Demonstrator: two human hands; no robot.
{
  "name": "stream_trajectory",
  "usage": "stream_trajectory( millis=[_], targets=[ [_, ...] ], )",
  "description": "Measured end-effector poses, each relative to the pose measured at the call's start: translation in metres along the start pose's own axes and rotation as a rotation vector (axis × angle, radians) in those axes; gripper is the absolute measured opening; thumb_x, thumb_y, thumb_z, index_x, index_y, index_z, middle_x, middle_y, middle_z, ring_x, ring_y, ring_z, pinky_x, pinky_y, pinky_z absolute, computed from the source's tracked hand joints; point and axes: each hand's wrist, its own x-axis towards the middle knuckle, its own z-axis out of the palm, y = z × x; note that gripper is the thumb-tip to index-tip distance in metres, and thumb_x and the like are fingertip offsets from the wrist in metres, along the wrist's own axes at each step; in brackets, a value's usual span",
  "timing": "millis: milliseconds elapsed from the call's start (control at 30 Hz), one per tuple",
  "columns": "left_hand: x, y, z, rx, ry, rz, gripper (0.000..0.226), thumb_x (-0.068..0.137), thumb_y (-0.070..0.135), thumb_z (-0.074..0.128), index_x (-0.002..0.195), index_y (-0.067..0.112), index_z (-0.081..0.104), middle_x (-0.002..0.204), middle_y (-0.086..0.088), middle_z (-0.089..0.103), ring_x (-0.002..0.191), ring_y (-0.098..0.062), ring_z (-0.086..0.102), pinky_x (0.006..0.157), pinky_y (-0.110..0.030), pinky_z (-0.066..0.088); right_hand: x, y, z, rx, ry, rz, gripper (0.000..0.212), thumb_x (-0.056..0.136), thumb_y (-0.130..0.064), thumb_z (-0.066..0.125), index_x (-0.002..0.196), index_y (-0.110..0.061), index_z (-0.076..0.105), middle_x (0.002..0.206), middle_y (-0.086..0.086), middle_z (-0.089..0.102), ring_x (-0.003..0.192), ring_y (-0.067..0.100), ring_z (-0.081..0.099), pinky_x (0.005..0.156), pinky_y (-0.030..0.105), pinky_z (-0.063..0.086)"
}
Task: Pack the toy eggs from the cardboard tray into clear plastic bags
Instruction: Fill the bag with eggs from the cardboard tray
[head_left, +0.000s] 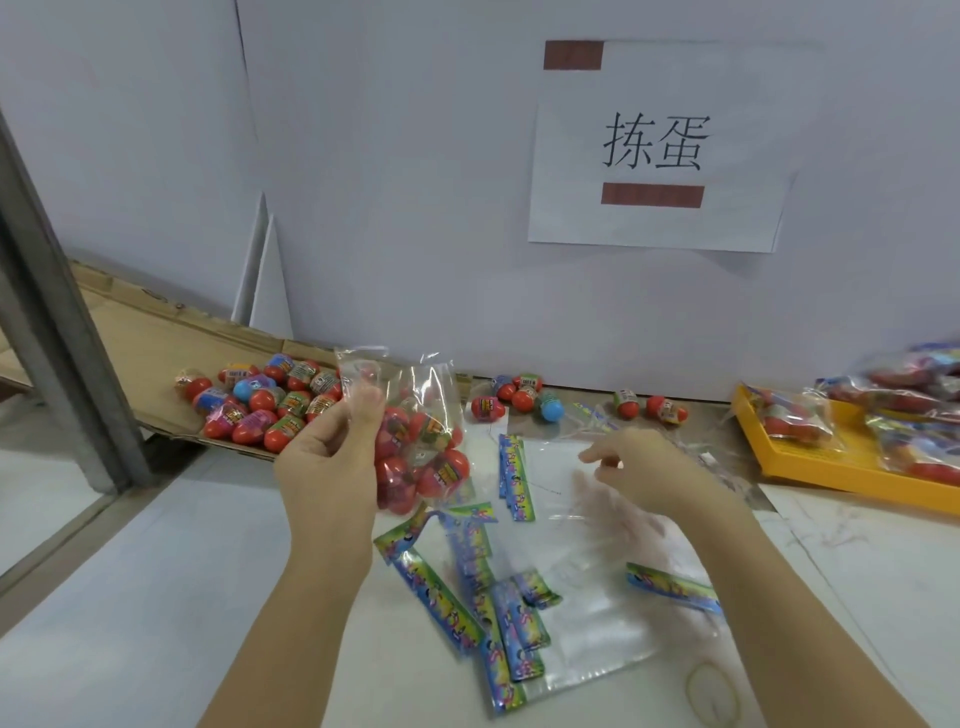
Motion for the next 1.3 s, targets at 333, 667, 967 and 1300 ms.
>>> stream_trajectory(
  millis=[333, 667, 967, 1300],
  targets=[
    [-0.005, 0.003, 0.005, -0.023, -0.043, 0.002, 0.02, 0.088, 0.027, 0.066, 0.071, 0.03, 0.077, 0.069, 0.008, 0.071, 0.072, -0.007, 0.064, 0.07, -0.025, 0.059, -0.005, -0.007, -0.032, 0.303, 0.305, -0.028, 0.045, 0.084, 0.009, 0.038, 0.066, -0.028, 0.058, 0.082, 0.001, 0.062, 0.067, 0.019, 0.054, 0.06, 0.028, 0.044],
    [-0.009, 0.004, 0.009, -0.01, -0.083, 0.068, 0.022, 0.087, 0.027, 0.067, 0.076, 0.043, 0.077, 0.077, 0.011, 0.075, 0.073, 0.001, 0.069, 0.064, -0.013, 0.054, -0.008, -0.008, -0.027, -0.182, 0.267, 0.08, 0.032, 0.101, -0.042, 0.033, 0.089, -0.032, 0.061, 0.089, -0.004, 0.066, 0.082, 0.018, 0.056, 0.079, 0.037, 0.035],
    [-0.011, 0.003, 0.009, 0.011, -0.123, 0.107, 0.018, 0.087, 0.03, 0.067, 0.079, 0.043, 0.077, 0.074, 0.01, 0.074, 0.072, -0.001, 0.066, 0.067, -0.018, 0.056, -0.003, -0.017, -0.026, 0.705, 0.577, -0.099, 0.013, 0.09, -0.015, 0.063, 0.086, -0.027, 0.065, 0.061, -0.003, 0.06, 0.063, 0.01, 0.06, 0.064, 0.023, 0.044],
    [-0.01, 0.003, 0.009, -0.014, -0.103, 0.085, 0.01, 0.081, 0.034, 0.068, 0.085, 0.038, 0.076, 0.085, 0.011, 0.076, 0.084, -0.001, 0.071, 0.071, -0.016, 0.057, -0.018, -0.005, -0.048, 1.1, 0.149, -0.253, 0.024, 0.091, -0.016, 0.055, 0.107, -0.026, 0.071, 0.106, 0.002, 0.072, 0.087, 0.016, 0.069, 0.072, 0.031, 0.058]
  ],
)
